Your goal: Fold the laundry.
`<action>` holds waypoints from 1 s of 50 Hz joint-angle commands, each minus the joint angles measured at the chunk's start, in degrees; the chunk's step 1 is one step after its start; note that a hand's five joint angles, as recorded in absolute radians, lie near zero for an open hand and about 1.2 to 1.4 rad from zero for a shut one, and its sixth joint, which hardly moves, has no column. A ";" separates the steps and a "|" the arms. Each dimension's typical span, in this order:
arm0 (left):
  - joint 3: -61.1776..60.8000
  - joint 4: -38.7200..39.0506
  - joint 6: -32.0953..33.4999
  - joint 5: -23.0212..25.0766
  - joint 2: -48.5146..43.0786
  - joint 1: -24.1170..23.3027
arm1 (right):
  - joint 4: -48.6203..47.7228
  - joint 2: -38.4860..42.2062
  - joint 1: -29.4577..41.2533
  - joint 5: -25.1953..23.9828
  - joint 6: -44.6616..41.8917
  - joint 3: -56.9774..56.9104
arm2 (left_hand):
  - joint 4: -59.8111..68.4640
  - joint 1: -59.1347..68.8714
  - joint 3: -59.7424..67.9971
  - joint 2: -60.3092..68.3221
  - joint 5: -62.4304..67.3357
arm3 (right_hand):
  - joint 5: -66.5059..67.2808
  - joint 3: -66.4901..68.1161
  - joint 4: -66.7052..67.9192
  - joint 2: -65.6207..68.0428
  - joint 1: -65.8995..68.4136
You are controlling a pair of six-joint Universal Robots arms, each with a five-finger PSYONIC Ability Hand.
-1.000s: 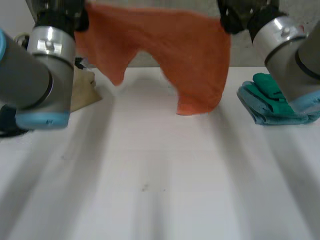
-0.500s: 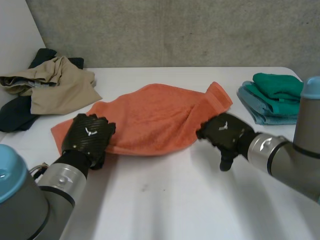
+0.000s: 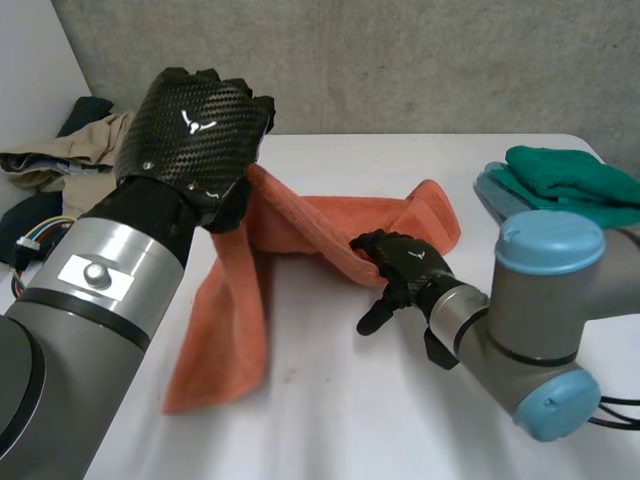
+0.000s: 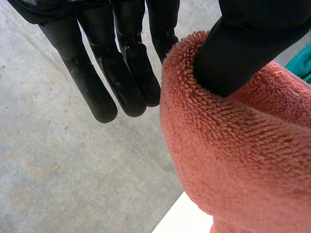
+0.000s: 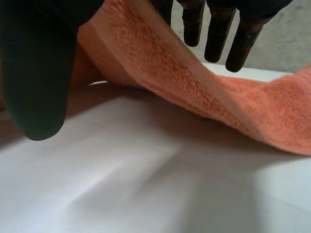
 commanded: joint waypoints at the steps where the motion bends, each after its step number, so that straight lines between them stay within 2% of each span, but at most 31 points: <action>1: 0.67 -0.08 -0.18 -0.10 -0.58 -0.28 | -2.74 0.93 0.50 7.49 1.55 0.05 | 11.09 16.00 11.95 11.36 13.21 | -3.92 -2.13 -3.40 -2.68 -1.49; 9: 1.02 -0.34 -0.62 -0.27 -0.15 -3.00 | -5.81 4.35 0.41 7.93 1.72 -1.52 | 11.09 16.00 11.95 11.36 13.21 | -3.84 -2.04 -3.32 -2.60 -1.40; 18: 2.16 -0.61 -2.46 -2.65 2.58 -3.62 | -6.70 10.15 1.11 8.37 1.63 -9.08 | 11.09 16.00 11.95 11.36 13.21 | 1.20 3.00 1.72 2.44 3.64; 29: 2.25 -0.61 -2.38 -3.09 6.62 -2.92 | -7.49 16.22 0.23 10.04 0.67 -17.25 | 11.09 16.00 11.95 11.36 13.21 | 25.91 27.70 26.42 27.15 28.34; 33: 2.07 -0.70 -2.20 -3.00 7.94 -2.83 | -7.49 16.31 -3.27 10.39 -0.65 -19.45 | 11.09 16.00 11.95 11.36 13.21 | 50.09 51.89 50.61 51.33 52.53; 34: 2.07 -0.78 -2.20 -3.00 8.12 -2.74 | -7.49 16.14 -4.85 9.70 -1.61 -20.07 | 11.09 16.00 11.95 11.36 13.21 | 65.92 67.71 66.44 67.16 68.35; 37: 1.81 -1.13 -2.03 -2.91 8.47 -1.08 | -7.31 15.35 -7.06 8.38 -3.89 -21.12 | 11.09 16.00 11.95 11.36 13.21 | 66.08 67.87 66.60 67.32 68.51; 41: 1.28 -2.45 -1.94 -2.47 8.56 3.75 | -6.61 10.79 -11.19 3.81 -12.67 -21.48 | 11.09 16.00 11.95 11.36 13.21 | 66.08 67.87 66.60 67.32 68.51; 43: 1.20 -2.89 -2.03 -2.30 8.56 5.77 | -4.86 6.57 -13.21 0.65 -19.96 -21.74 | 11.09 16.00 11.95 11.36 13.21 | 66.08 67.87 66.60 67.32 68.51; 45: 0.76 -3.59 -2.03 -1.95 8.56 9.73 | -1.97 3.58 -14.70 -1.55 -25.15 -21.83 | 11.09 16.00 11.95 11.36 13.21 | 66.08 67.87 66.60 67.32 68.51; 46: 0.58 -3.94 -2.03 -1.77 8.56 11.13 | 2.49 0.70 -16.54 -3.39 -30.65 -22.18 | 11.09 16.00 11.95 11.36 13.21 | 66.08 67.87 66.60 67.32 68.51; 49: 0.05 -4.74 -2.03 -0.28 8.56 15.53 | 10.85 -3.54 -19.27 -5.51 -39.47 -23.32 | 11.09 16.00 11.95 11.36 13.21 | 66.08 67.87 66.60 67.32 68.51; 50: 0.05 -4.83 -2.03 0.42 8.47 16.41 | 16.71 -5.90 -20.24 -6.39 -44.72 -24.45 | 11.09 16.00 11.95 11.36 13.21 | 66.08 67.87 66.60 67.32 68.51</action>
